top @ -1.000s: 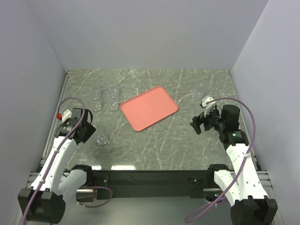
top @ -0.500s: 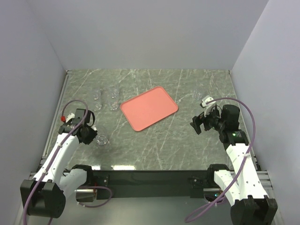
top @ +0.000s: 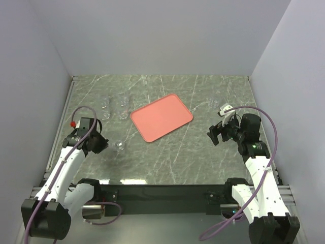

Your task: Place the glasses into the tray

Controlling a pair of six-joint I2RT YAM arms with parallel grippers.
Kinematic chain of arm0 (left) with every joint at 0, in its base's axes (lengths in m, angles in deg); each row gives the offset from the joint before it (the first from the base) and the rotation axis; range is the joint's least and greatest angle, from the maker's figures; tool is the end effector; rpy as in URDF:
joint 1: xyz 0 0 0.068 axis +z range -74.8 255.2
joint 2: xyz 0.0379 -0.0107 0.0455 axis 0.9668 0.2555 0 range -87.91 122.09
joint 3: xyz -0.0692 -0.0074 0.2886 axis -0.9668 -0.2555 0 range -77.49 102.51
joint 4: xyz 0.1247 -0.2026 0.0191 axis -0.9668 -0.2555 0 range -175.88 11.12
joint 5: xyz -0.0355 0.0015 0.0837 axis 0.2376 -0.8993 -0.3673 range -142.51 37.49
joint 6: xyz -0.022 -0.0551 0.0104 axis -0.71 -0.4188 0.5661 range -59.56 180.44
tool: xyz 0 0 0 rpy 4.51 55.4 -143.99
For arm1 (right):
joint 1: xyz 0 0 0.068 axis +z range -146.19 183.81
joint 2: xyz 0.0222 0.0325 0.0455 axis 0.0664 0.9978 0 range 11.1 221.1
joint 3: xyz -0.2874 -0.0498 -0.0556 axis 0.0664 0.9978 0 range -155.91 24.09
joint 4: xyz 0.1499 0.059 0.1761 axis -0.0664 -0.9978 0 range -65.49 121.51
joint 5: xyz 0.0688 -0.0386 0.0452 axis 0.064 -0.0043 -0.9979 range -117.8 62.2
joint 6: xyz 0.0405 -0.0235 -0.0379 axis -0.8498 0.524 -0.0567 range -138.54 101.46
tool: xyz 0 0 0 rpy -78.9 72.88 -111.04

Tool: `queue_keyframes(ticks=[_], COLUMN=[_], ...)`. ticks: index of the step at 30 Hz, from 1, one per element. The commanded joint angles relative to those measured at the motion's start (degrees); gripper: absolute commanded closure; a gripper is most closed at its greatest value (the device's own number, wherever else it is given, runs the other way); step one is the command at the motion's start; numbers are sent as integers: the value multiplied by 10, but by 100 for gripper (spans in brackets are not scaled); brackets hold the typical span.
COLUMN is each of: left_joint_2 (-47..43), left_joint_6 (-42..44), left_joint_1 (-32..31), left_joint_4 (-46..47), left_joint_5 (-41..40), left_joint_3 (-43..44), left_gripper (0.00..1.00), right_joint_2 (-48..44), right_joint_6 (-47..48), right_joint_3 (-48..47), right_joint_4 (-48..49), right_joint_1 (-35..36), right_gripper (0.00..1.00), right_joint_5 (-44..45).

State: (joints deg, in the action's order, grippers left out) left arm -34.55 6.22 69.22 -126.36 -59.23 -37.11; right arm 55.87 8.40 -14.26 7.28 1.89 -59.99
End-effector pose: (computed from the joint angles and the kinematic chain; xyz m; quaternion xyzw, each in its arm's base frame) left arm 0.1342 -0.0088 0.2513 -0.4081 0.8749 -0.0785 0.2485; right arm 0.1376 0.0192 0.2950 -0.3148 0.7853 0.1148 0.5206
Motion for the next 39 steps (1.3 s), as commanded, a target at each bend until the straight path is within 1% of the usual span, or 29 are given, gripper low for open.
queue_keyframes(ticks=[1, 5, 7, 11, 20, 23, 30, 33, 39], left_joint_2=[-13, 12, 42, 103, 225, 282, 371, 405, 455], left_joint_6=[76, 132, 161, 186, 218, 230, 263, 276, 299], left_joint_1=[-2, -3, -3, -15, -59, -73, -90, -91, -92], left_joint_4=[113, 187, 219, 253, 271, 261, 221, 201, 173], left_joint_5=[103, 173, 204, 218, 194, 172, 125, 112, 95], left_joint_3=[9, 19, 32, 66, 169, 210, 325, 359, 400], left_gripper=[100, 100, 100, 100, 100, 100, 100, 100, 99], right_joint_2=[-9, -9, -10, -11, -12, -12, -12, -14, -15], right_joint_6=[4, 5, 5, 5, 7, 7, 7, 8, 8], right_joint_3=[-5, -4, -4, -3, -2, -2, -2, -2, -1], right_joint_4=[11, 11, 9, 10, 10, 10, 10, 10, 10], right_joint_1=[-5, -9, -10, -13, -18, -18, -19, -19, -21], right_gripper=[2, 2, 2, 2, 2, 2, 2, 2, 2], right_joint_5=[2, 1, 0, -1, -2, -2, -4, -3, -6])
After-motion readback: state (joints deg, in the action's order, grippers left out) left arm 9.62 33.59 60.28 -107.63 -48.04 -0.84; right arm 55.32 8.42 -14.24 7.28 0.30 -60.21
